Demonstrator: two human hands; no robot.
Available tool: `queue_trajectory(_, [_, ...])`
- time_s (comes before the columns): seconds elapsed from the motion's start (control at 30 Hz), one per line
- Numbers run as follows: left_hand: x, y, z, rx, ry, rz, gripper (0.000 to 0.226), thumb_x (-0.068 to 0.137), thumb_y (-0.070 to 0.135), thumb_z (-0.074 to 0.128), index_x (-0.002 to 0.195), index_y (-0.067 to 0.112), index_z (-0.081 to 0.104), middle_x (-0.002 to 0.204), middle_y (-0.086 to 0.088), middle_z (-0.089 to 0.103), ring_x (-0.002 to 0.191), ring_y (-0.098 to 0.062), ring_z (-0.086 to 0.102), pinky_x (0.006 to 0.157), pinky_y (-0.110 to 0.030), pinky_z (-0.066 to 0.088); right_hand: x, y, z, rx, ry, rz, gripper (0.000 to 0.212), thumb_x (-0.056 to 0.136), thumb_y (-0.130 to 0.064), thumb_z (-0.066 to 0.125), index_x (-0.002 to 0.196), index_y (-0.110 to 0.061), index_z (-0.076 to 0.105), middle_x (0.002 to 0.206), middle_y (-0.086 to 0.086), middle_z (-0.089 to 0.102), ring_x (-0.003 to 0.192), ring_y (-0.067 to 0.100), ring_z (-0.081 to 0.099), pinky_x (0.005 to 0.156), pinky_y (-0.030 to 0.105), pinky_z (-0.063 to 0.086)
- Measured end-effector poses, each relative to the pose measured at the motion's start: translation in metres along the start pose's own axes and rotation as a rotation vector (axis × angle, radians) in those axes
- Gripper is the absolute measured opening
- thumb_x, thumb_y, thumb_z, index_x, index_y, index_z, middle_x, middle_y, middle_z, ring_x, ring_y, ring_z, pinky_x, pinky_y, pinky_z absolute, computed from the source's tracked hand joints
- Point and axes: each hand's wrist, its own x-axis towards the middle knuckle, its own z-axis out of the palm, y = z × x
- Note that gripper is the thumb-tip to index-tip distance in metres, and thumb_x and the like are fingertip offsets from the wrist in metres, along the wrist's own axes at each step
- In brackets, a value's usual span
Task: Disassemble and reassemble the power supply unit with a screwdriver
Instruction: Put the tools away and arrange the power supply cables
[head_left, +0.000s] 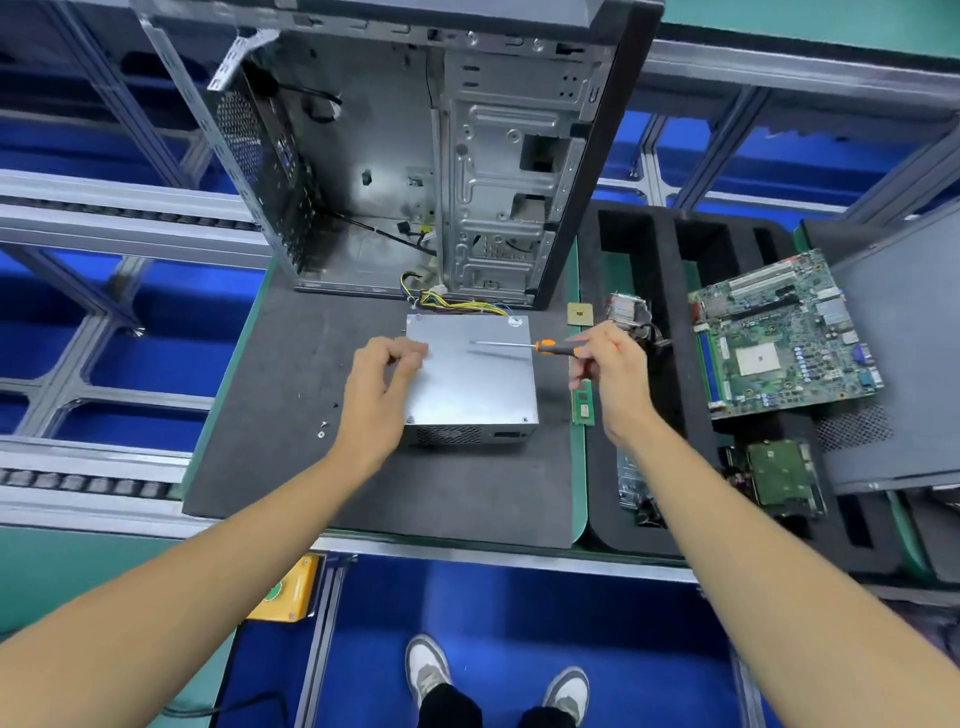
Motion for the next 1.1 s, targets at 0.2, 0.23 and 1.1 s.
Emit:
queue_trajectory(0.2, [-0.006,-0.008,0.019,-0.422,0.120,-0.116,0.028,0.108,0.025,0.041,0.083,0.023,0.053,0.130,0.001,0.066,0.123,-0.015,0.056,0.104,-0.028,0.041,0.003,0.016,0.054,0.349,0.199,-0.002,0.016,0.083,-0.006,0.052,0.067,-0.011,0.050,0.052,0.002,0.040,0.046,0.017,0.042,0.056,0.030,0.038])
queue_trajectory(0.23, [-0.007,-0.007,0.023,-0.477,0.156,-0.133,0.030,0.108,0.028,0.040,0.081,0.021,0.052,0.132,-0.002,0.066,0.123,-0.016,0.057,0.103,-0.029,0.043,0.003,0.017,0.060,0.388,0.196,0.013,0.020,0.085,-0.003,0.049,0.067,-0.011,0.048,0.053,0.004,0.037,0.048,0.018,0.041,0.056,0.031,0.038])
queue_trajectory(1.1, [-0.101,-0.045,-0.220,0.103,-0.052,-0.374,0.020,0.075,0.022,0.088,0.077,0.019,0.069,0.080,-0.005,0.072,0.072,-0.015,0.062,0.073,-0.030,0.051,-0.044,-0.017,0.076,-0.186,0.091,-0.362,0.034,0.082,-0.007,0.055,0.080,-0.041,0.058,0.077,-0.012,0.063,0.070,0.034,0.072,0.052,0.044,0.052])
